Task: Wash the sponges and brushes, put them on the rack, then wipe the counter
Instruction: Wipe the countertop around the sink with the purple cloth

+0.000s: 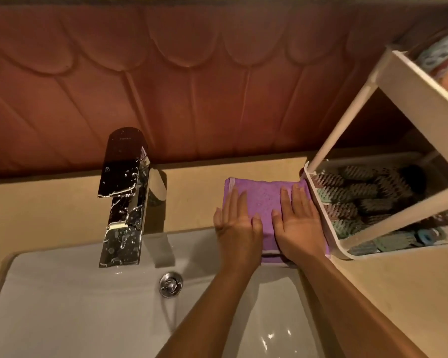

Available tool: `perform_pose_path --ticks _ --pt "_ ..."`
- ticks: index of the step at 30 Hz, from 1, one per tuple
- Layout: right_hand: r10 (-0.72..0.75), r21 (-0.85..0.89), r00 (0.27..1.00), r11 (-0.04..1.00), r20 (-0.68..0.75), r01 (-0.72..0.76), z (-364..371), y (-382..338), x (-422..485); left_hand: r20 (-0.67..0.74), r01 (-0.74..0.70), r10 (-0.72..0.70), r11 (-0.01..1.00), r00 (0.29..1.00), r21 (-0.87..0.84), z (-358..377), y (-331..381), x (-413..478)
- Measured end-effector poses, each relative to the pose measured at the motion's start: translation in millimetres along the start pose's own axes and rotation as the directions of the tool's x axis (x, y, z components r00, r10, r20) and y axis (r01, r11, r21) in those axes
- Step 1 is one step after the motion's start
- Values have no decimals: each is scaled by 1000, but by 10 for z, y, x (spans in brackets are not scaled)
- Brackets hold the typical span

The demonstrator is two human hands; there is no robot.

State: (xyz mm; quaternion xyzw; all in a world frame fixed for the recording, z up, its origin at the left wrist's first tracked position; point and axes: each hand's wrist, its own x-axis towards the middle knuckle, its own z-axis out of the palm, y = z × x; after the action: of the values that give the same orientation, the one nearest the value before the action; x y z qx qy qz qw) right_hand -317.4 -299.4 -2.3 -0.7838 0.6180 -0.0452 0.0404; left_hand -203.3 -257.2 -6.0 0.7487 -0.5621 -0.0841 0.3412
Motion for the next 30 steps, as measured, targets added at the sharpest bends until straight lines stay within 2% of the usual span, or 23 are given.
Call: perform_pose_path --ticks 4,8,10,13,15,16,25,30 --pt "28 -1 999 1000 44 -28 -55 6 -176 -17 334 -345 919 938 -211 -199 48 -402" --pt "23 28 998 999 63 -25 -72 30 -411 92 484 -485 802 870 -350 -211 121 -449" --pt "15 16 999 1000 52 -16 -68 51 -505 111 554 -571 703 814 -447 -216 166 -481" --pt "3 0 999 1000 42 -3 -87 75 -660 314 708 -657 498 685 -500 -229 144 -594" --pt "-17 4 999 1000 51 16 -94 86 -735 471 790 -636 451 611 -416 -222 69 -677" --pt "-23 5 999 1000 49 22 -122 125 -817 519 803 -613 463 595 -375 -232 75 -739" --pt "-125 94 984 989 124 114 -162 338 -1263 606 710 -421 595 675 -377 -410 134 -1139" --pt "-202 105 958 977 202 184 -226 587 -1489 547 630 -343 582 763 -514 -584 209 -1427"
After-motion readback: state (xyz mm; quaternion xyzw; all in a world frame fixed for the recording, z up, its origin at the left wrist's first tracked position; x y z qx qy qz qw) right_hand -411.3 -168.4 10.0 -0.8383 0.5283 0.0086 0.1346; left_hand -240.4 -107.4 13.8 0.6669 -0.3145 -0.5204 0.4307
